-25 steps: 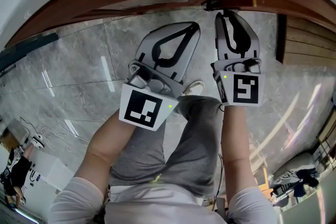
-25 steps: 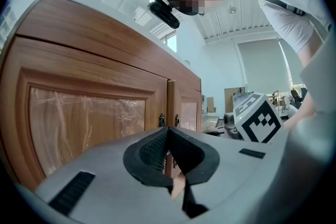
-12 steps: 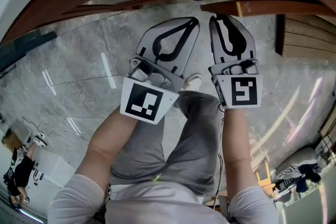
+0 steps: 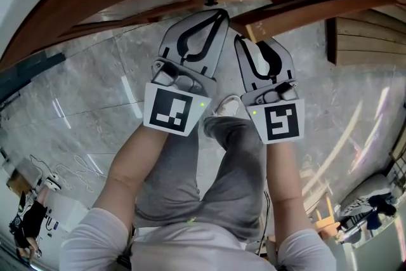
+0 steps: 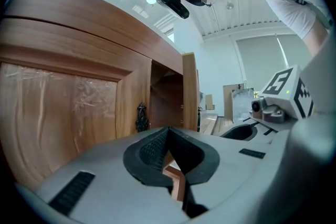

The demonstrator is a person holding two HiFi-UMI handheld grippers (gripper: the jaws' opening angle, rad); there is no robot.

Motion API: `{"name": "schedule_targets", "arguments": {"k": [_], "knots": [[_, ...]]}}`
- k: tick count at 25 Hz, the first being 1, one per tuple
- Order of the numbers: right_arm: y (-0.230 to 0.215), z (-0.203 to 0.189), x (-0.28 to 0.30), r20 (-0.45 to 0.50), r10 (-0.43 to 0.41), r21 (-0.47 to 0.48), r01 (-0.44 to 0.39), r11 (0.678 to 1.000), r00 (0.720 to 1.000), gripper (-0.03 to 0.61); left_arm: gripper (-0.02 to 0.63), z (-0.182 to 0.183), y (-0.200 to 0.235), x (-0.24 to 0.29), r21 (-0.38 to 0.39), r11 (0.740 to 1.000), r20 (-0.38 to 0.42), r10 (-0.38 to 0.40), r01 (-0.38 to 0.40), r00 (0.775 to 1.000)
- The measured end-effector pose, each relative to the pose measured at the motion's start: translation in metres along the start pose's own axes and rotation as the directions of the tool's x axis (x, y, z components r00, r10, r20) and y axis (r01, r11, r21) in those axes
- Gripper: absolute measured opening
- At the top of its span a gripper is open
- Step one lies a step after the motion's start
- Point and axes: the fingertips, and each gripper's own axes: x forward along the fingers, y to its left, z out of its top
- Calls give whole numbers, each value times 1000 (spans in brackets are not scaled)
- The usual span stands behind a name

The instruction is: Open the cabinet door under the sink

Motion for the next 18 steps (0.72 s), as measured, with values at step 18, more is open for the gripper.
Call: {"name": "schedule_targets", "arguments": {"k": [18], "knots": [[-9, -9, -34, -44, 34, 38, -32, 999, 998, 94, 5, 0, -33, 19, 42, 997, -47, -56, 58, 997]]}}
